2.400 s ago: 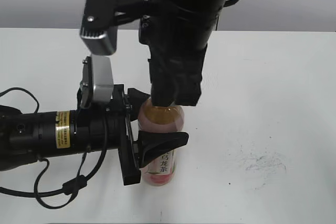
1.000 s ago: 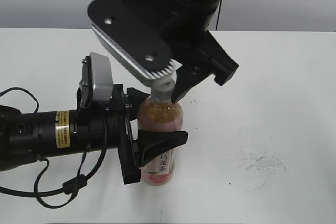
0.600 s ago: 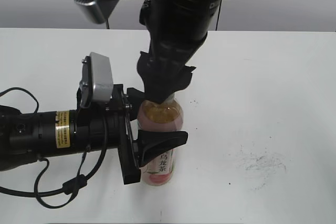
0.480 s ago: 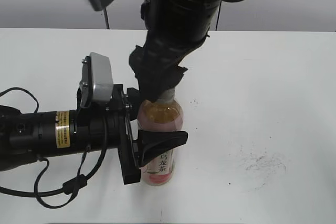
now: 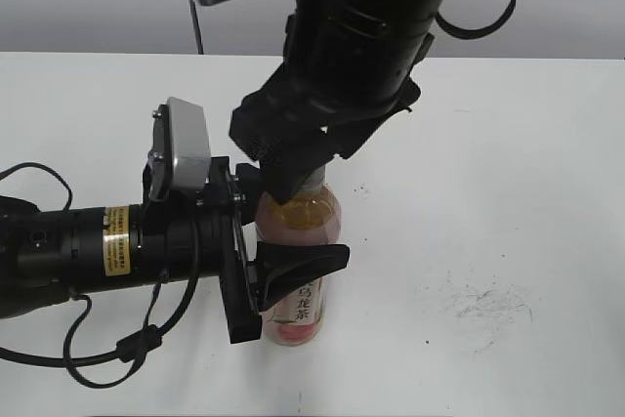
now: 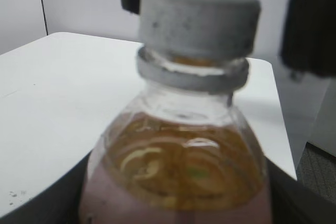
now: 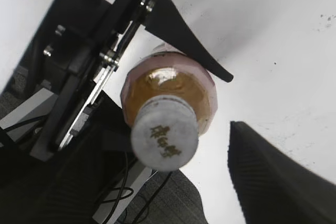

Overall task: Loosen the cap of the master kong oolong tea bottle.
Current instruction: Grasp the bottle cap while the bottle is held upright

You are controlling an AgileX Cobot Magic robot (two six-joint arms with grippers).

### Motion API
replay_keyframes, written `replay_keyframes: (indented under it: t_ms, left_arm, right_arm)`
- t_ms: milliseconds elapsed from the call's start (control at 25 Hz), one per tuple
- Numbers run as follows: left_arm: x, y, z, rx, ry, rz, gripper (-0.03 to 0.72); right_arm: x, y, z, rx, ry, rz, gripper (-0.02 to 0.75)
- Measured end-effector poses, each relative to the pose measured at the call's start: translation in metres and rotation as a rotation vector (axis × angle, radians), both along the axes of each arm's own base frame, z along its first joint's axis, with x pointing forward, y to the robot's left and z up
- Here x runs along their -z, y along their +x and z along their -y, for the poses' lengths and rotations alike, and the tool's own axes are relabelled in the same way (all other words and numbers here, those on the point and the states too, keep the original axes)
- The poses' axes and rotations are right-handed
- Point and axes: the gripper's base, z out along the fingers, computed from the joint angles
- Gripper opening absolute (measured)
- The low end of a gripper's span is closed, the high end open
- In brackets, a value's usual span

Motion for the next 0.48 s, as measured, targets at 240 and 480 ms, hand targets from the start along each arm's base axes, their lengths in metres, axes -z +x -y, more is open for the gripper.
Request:
replay_keyframes:
  t_ms: [240,480]
  left_arm:
    - [0.0,-0.0001,0.0,0.001,0.0,0.0,0.447]
    - [0.0,-0.0001,0.0,0.001,0.0,0.0,0.447]
  right_arm:
    - [-0.0003,-0.0001,0.0001,0.014,0.002,-0.003,0.445]
    - [-0.0003,-0.0001,0.0001,-0.017,-0.001,0.005,0.285]
